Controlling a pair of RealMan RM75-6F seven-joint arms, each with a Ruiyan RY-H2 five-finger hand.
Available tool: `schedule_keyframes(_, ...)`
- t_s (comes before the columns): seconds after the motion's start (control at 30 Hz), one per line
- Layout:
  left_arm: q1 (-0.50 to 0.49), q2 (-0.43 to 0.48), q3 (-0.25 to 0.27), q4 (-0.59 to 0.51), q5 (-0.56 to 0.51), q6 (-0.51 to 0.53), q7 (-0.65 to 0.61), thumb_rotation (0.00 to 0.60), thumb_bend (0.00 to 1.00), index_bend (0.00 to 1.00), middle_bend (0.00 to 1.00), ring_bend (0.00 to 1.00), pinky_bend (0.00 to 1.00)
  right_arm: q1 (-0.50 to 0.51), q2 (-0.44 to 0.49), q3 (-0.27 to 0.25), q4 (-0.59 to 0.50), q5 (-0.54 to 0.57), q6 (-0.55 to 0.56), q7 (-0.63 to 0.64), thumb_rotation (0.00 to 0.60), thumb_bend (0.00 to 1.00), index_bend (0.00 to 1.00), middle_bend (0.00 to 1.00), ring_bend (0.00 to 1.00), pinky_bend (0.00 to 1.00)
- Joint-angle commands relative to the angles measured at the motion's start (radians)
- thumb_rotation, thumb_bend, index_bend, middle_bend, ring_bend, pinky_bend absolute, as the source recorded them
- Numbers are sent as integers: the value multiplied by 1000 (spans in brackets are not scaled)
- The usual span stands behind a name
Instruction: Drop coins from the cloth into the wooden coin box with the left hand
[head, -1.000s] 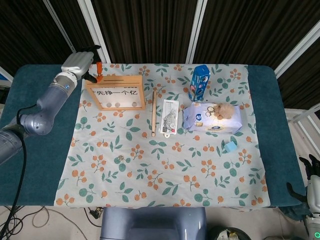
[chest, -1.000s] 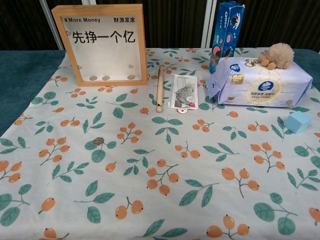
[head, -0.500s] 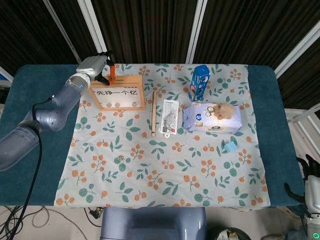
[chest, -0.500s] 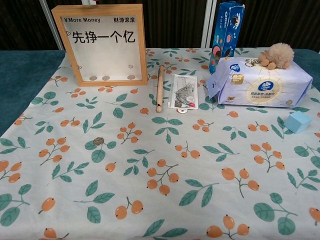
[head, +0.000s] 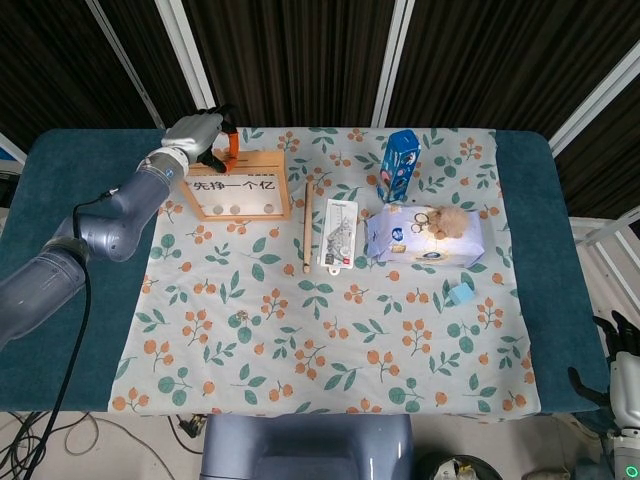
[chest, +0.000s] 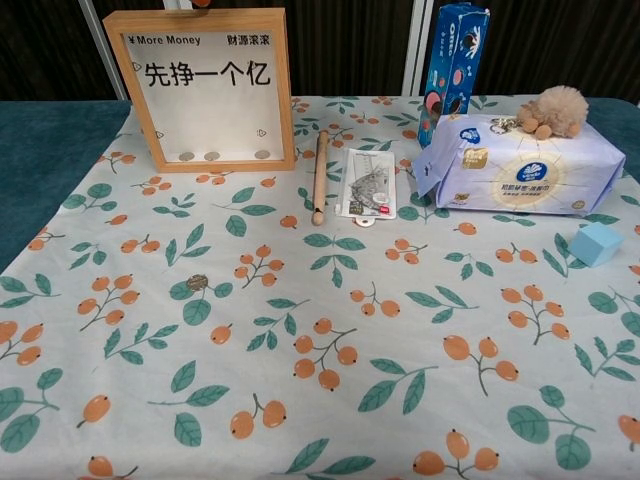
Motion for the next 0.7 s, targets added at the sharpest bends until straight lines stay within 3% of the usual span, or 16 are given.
schedule_keyframes(0.03,-4,-9,7,10,8,5,-12,600,524,567,25,0,0,0,-1,1,-1,0,2,0,600,369,174,46,0,0)
schedule_keyframes(0.7,-22,-35,50,62,39,-6,-65,600,524,573,27,0,0,-3,-1,5,-3,3,8,7,600,369,174,46,0,0)
